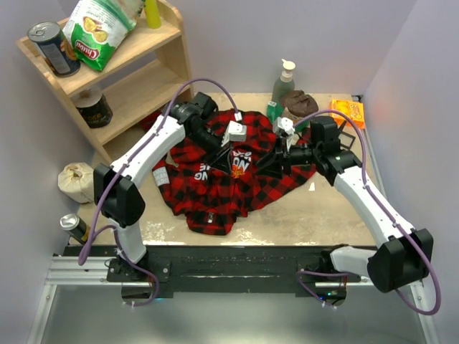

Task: Remove the brooch from the garment
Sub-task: Adjust the brooch.

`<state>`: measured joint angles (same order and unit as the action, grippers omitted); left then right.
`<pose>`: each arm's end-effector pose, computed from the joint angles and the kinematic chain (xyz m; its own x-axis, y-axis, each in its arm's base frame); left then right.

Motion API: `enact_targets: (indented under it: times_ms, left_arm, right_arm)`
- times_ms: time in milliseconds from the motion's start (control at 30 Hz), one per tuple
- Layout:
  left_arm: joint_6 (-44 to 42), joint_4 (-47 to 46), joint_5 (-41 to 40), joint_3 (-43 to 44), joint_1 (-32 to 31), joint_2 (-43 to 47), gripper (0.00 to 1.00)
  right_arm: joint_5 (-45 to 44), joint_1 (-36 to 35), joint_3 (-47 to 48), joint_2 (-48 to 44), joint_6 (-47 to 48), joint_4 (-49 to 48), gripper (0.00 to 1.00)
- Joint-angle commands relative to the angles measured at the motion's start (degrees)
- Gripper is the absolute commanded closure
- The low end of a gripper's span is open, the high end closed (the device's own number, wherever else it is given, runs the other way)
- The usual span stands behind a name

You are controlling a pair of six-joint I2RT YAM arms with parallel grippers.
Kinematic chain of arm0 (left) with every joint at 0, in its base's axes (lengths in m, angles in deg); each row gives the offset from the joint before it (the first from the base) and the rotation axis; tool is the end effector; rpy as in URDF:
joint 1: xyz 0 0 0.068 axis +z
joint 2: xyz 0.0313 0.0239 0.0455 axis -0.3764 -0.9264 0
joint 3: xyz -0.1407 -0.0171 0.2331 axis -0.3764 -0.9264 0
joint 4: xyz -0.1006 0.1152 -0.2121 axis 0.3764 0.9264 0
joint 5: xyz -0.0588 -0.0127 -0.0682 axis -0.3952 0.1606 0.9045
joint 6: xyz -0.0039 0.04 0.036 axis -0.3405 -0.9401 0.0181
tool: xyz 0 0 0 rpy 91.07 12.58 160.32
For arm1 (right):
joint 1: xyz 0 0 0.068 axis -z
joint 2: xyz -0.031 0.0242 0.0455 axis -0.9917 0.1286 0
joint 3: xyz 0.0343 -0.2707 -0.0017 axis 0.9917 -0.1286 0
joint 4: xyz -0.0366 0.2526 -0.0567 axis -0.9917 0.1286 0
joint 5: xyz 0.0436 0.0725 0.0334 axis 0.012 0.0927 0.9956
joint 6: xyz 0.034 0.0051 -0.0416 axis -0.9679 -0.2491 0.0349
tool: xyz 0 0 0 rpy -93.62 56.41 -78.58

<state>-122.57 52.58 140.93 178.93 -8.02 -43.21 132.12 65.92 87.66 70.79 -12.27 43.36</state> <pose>0.3015 -0.2080 0.3343 -0.2101 0.6117 -0.7627 0.9477 -0.0642 -0.3126 0.2392 0.1051 0.3320 -0.2448 -0.2017 -0.9484 -0.9646 0.1495 0.2172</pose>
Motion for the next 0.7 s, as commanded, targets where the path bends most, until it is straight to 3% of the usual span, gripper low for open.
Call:
enact_targets:
  times_ms: [0,200,667]
  left_arm:
    - [-3.7,4.5,-3.6,1.6,-2.4,0.3,1.0]
    - [-4.4,4.6,-5.4,1.1,-4.0,1.5,1.0]
    - [-5.6,4.6,-2.5,1.1,-4.0,2.7,1.0]
  right_arm:
    - [0.3,-1.7,2.5,2.7,-6.2,-7.0,0.65]
    - [-2.9,-5.1,-2.1,0.1,-11.7,-16.3,0.67]
    - [-2.8,-6.3,-6.0,1.0,-10.3,-15.9,0.67]
